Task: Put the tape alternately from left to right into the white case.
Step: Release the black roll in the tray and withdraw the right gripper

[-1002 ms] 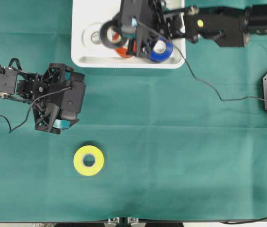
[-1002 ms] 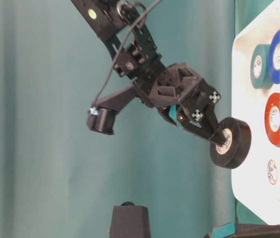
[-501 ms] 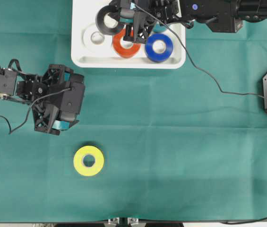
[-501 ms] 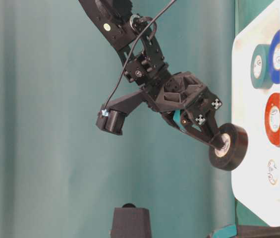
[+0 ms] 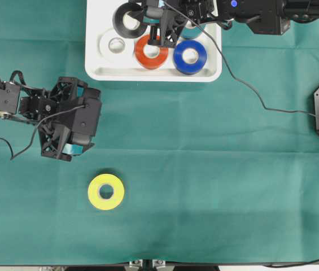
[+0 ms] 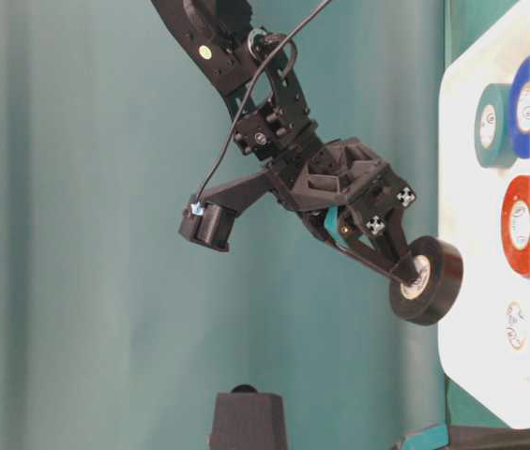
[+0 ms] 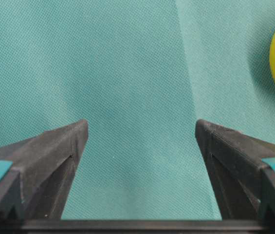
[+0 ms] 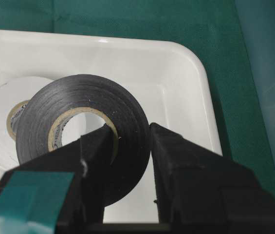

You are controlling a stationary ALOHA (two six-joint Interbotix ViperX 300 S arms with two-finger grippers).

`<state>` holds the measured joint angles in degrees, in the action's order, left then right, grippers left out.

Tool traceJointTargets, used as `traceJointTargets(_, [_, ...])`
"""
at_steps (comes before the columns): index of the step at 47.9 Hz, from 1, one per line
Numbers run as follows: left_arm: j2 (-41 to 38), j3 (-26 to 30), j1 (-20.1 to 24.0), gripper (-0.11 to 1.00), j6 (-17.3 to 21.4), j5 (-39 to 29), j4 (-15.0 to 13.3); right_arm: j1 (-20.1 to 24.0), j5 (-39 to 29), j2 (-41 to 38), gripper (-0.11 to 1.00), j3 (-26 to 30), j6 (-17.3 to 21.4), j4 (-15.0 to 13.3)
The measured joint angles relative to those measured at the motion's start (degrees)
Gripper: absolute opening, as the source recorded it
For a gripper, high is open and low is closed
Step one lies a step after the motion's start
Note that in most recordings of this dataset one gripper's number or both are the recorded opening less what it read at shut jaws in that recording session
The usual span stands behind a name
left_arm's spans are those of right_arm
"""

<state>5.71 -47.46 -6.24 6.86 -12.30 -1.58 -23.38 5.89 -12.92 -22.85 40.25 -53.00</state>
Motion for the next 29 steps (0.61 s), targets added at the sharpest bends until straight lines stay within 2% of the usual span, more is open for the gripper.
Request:
traceJointTargets(6, [0.0,0.0,-0.1,0.65,0.0,0.4,0.1,0.0,0.0,-0.5,0.24,0.4,0.0,0.0])
traceJointTargets(8, [-0.1,0.0,-0.1,0.65,0.0,0.6,0.0,0.0,0.0,-0.6,0.28,0.4,0.0,0.0])
traceJointTargets(15, [-0.1,0.0,-0.1,0.65,0.0,1.1,0.1,0.0,0.0,-0.8,0.71,0.8,0.0,0.0])
traceJointTargets(19, [-0.1,-0.1,0.0,0.65,0.0,1.1,0.0,0.0,-0.1,-0.8,0.90,0.9,0.0,0.0])
traceJointTargets(29, [0.0,-0.1,-0.1,0.65,0.0,1.4,0.1,0.0,0.1,-0.8,0.89,1.0,0.0,0.0])
